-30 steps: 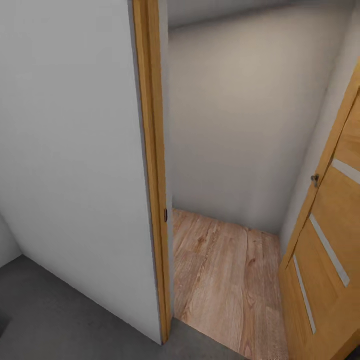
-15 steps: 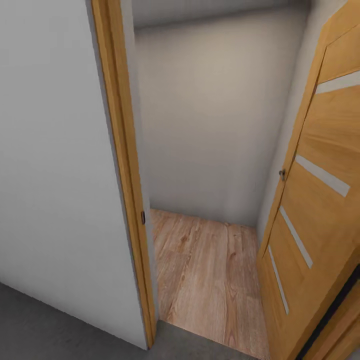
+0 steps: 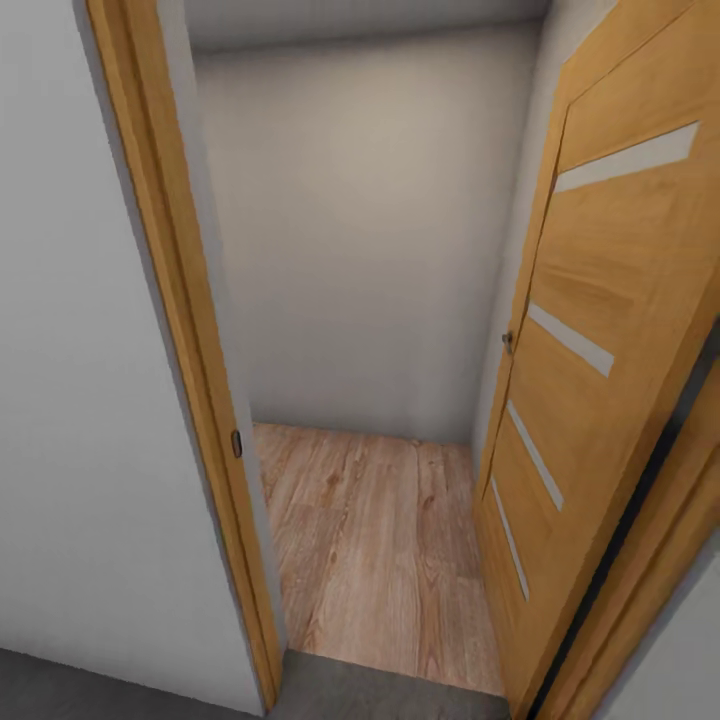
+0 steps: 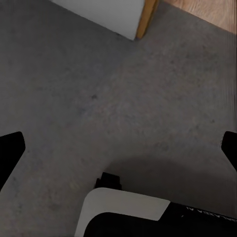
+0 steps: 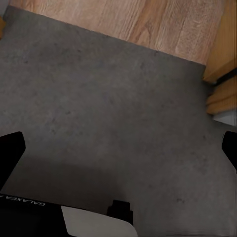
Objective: Move the two storage containers from the living room to the garage. In the garage, place one container on the floor and stack the other container on top of it (either order is fine).
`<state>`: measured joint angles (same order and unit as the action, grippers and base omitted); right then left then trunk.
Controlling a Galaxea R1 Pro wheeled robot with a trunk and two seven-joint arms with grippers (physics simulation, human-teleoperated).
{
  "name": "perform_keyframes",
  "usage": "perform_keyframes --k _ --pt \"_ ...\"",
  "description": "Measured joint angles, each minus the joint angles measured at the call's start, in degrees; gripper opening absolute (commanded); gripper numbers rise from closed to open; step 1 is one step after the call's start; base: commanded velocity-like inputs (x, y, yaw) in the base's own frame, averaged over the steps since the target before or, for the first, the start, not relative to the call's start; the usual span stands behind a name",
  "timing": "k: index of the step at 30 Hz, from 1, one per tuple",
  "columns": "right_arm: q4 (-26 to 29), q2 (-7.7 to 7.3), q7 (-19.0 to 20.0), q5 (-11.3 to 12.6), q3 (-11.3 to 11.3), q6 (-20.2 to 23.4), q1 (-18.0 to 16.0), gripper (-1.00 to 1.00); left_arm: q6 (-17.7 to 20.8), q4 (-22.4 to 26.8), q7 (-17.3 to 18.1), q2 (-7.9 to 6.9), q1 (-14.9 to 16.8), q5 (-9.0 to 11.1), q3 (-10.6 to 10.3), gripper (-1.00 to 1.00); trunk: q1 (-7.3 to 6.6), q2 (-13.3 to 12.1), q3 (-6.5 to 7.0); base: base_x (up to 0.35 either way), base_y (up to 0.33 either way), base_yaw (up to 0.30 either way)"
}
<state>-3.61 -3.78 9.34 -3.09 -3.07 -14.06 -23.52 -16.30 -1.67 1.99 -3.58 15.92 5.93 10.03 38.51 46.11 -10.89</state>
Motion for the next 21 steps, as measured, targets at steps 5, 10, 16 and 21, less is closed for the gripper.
perform_keyframes --k 5,10,16,21 --pt "0.0 0.0 0.0 0.0 0.0 0.0 0.0 1.0 0.0 0.0 0.0 -0.01 0.0 0.0 0.0 1.0 0.0 0.0 0.24 0.0 0.0 -0.249" --pt "0.0 0.0 0.0 0.0 0.0 0.0 0.0 1.0 0.0 0.0 0.0 -0.01 0.0 0.0 0.0 1.0 0.0 0.0 0.57 0.0 0.0 -0.222" --pt "0.0 0.01 0.0 0.0 0.0 0.0 0.0 1.0 0.0 0.0 0.0 -0.02 0.0 0.0 0.0 1.0 0.0 0.0 0.81 0.0 0.0 -0.09" --pt "0.0 0.01 0.0 0.0 0.0 0.0 0.0 1.0 0.0 0.0 0.0 -0.02 0.0 0.0 0.0 1.0 0.0 0.0 0.83 0.0 0.0 -0.01"
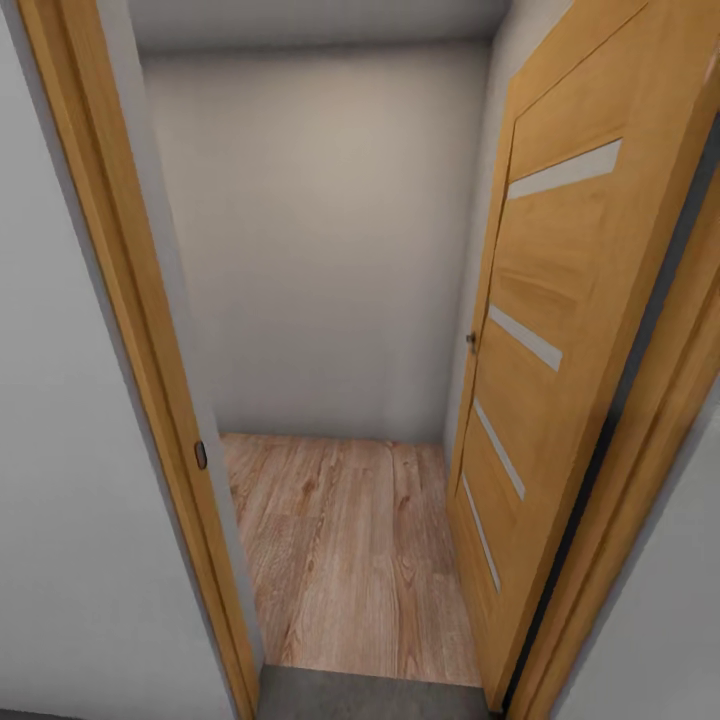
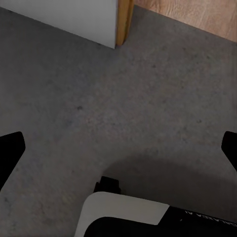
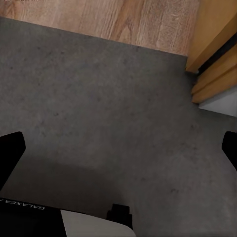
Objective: Move the two storage containers from the living room to the garage. In the garage, place one container on the floor and stack the other container on top of it (either order is fine).
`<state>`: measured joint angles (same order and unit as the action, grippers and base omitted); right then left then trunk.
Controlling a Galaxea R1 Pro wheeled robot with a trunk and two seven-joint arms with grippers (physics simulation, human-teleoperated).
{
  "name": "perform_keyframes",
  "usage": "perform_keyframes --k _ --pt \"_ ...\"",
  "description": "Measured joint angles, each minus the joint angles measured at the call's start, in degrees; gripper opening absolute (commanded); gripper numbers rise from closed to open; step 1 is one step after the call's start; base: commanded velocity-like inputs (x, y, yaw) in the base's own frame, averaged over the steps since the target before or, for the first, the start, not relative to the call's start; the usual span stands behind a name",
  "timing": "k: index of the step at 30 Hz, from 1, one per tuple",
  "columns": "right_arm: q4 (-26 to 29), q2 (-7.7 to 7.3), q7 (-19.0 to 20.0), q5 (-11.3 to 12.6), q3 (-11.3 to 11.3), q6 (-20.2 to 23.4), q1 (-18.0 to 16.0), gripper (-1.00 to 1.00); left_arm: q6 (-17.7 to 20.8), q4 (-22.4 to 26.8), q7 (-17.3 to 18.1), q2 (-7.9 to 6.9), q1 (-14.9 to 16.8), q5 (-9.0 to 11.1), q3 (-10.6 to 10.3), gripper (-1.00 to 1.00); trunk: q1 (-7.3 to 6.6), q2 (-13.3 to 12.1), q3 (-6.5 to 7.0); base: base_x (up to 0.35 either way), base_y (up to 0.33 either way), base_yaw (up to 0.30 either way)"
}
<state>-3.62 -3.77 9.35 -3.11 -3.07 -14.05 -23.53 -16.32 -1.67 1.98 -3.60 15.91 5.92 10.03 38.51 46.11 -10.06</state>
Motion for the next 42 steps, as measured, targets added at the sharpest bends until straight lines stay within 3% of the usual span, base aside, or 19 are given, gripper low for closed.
perform_keyframes --k 21,42 --pt "0.0 0.0 -0.1 0.1 0.0 -0.1 0.0 1.0 0.0 0.0 0.0 0.0 0.0 0.0 0.0 1.0 0.0 0.0 0.02 0.0 0.0 0.0" --pt "0.0 -0.01 -0.1 0.1 0.0 -0.1 0.0 1.0 0.0 0.0 0.0 0.03 0.0 0.0 0.0 1.0 0.0 0.0 1.16 0.0 0.0 -0.03"
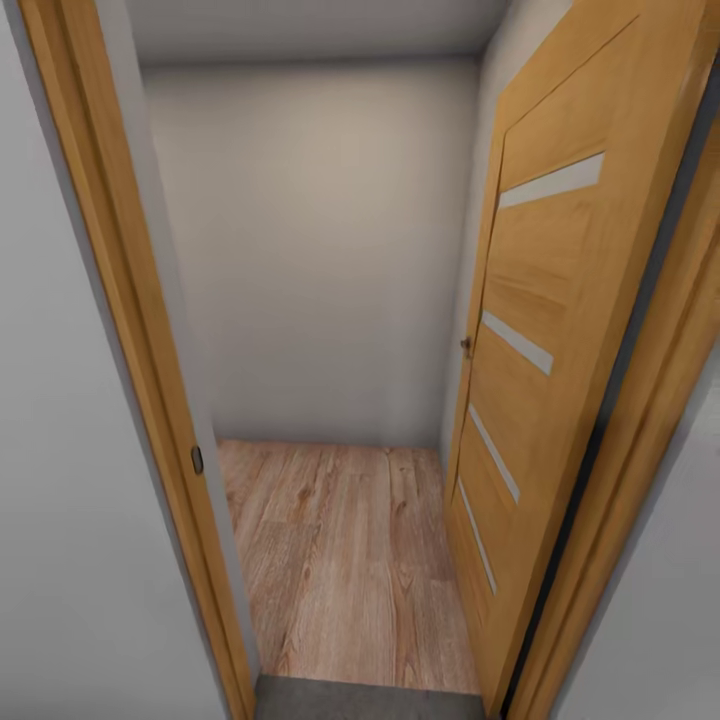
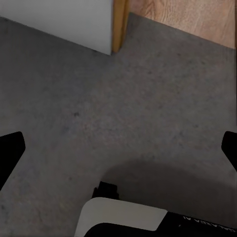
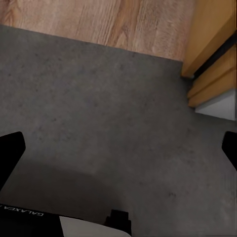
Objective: Move the two storage containers from the living room to the garage. In the garage, place one container on the floor and stack the other container on top of it (either order is fine).
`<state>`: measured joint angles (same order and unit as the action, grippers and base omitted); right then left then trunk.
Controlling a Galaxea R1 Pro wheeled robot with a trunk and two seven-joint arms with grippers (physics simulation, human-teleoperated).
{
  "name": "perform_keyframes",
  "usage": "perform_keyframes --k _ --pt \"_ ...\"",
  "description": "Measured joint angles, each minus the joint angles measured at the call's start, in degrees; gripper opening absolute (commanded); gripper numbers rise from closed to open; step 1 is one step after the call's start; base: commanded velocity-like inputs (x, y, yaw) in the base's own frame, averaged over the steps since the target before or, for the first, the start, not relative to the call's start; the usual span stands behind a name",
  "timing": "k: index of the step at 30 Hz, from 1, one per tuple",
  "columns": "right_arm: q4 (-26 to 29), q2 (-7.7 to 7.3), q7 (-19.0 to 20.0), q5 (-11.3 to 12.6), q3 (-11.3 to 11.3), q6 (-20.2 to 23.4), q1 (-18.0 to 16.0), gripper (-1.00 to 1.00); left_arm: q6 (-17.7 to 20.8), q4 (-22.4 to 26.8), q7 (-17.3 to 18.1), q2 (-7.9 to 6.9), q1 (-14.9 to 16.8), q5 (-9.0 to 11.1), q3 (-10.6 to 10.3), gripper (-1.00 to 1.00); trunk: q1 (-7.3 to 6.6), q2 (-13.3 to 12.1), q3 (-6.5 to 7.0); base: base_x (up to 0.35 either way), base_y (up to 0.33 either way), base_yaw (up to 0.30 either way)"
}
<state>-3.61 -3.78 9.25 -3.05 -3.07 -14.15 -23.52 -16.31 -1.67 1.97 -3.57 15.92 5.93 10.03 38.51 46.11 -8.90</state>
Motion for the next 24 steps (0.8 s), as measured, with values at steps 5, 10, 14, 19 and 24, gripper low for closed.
perform_keyframes --k 5,10,14,19,24 --pt "0.0 0.0 0.0 0.0 0.0 0.0 0.0 1.0 0.0 0.0 0.0 0.01 0.0 0.0 0.0 1.0 0.0 0.0 0.0 0.0 0.0 -0.267" --pt "0.0 0.0 0.0 0.0 0.0 0.0 0.0 1.0 0.0 0.0 0.0 0.04 0.0 0.0 0.0 1.0 0.0 0.0 0.0 0.0 0.0 -0.273" --pt "0.0 0.0 0.0 0.0 0.0 0.0 0.0 1.0 0.0 0.0 0.0 0.03 0.0 0.0 0.0 1.0 0.0 0.0 0.0 0.0 0.0 -0.274" --pt "0.0 0.0 0.0 0.0 0.0 0.0 0.0 1.0 0.0 0.0 0.0 0.04 0.0 0.0 0.0 1.0 0.0 0.0 0.0 0.0 0.0 -0.274" --pt "0.0 0.0 0.0 0.0 0.0 0.0 0.0 1.0 0.0 0.0 0.0 0.06 0.0 0.0 0.0 1.0 0.0 0.0 0.0 0.0 0.0 -0.274"
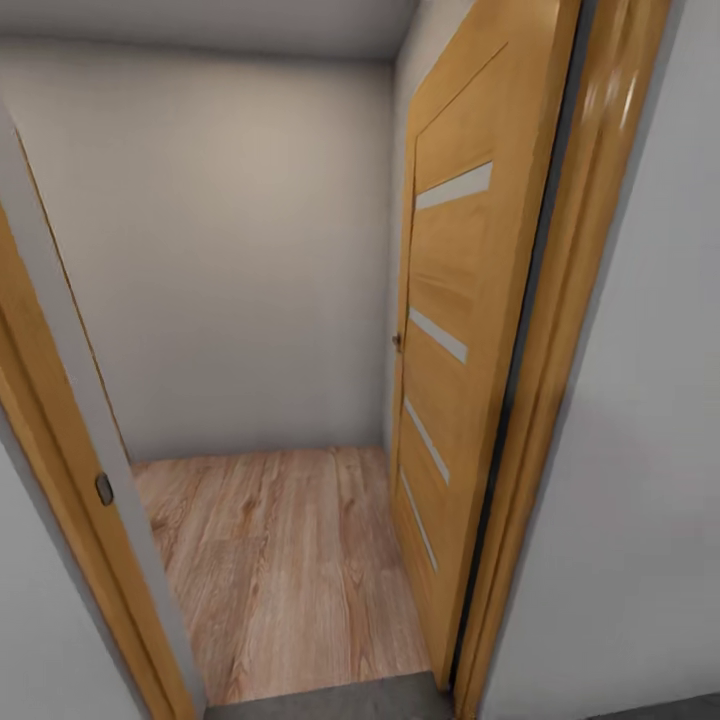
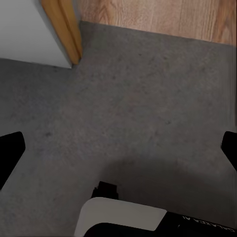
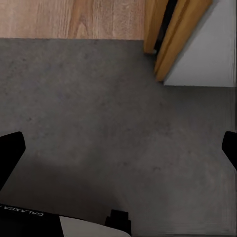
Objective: Move the two storage containers from the living room to the garage. In the garage, place one container on the floor and stack the other container on top of it (either order is fine).
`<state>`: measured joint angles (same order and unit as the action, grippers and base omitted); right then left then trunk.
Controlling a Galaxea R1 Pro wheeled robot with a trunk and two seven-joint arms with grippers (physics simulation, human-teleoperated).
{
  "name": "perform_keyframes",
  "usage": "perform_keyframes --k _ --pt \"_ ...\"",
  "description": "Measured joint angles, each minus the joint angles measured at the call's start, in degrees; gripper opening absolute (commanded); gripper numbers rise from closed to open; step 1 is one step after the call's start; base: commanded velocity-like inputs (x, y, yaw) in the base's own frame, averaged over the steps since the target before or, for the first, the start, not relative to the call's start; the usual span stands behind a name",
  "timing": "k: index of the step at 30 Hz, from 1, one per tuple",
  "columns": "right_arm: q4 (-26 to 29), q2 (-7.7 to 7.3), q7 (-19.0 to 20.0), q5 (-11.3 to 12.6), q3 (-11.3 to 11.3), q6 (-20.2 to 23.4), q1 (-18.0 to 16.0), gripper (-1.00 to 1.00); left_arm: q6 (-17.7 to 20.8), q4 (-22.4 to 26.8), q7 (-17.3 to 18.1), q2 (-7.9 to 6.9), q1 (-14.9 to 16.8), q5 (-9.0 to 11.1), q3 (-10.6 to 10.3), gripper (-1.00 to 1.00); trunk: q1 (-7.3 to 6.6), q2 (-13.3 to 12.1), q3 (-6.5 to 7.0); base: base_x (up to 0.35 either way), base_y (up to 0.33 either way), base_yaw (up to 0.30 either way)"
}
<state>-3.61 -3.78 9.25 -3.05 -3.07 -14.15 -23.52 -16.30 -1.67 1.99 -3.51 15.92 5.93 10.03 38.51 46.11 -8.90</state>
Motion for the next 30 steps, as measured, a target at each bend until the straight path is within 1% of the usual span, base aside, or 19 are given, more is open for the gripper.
perform_keyframes --k 13,17,21,30 --pt "0.0 0.0 0.0 0.0 0.0 0.0 0.0 1.0 0.0 0.0 0.0 0.0 0.0 0.0 0.0 1.0 0.0 0.0 0.0 0.0 0.0 -0.272" --pt "0.0 0.01 0.0 0.0 0.0 0.0 0.0 1.0 0.0 0.0 0.0 0.0 0.0 0.1 0.0 1.0 0.0 0.0 0.0 0.0 0.0 -0.114" --pt "0.0 0.01 0.0 0.0 0.0 0.0 0.0 1.0 0.1 0.0 0.0 0.01 0.0 0.1 0.0 1.0 0.0 0.0 0.0 0.0 0.0 0.028" --pt "0.0 0.02 0.0 0.0 0.0 0.1 0.0 1.0 0.1 -0.1 0.4 0.08 0.0 0.0 -0.1 1.0 0.0 0.0 0.0 0.0 0.0 0.274"
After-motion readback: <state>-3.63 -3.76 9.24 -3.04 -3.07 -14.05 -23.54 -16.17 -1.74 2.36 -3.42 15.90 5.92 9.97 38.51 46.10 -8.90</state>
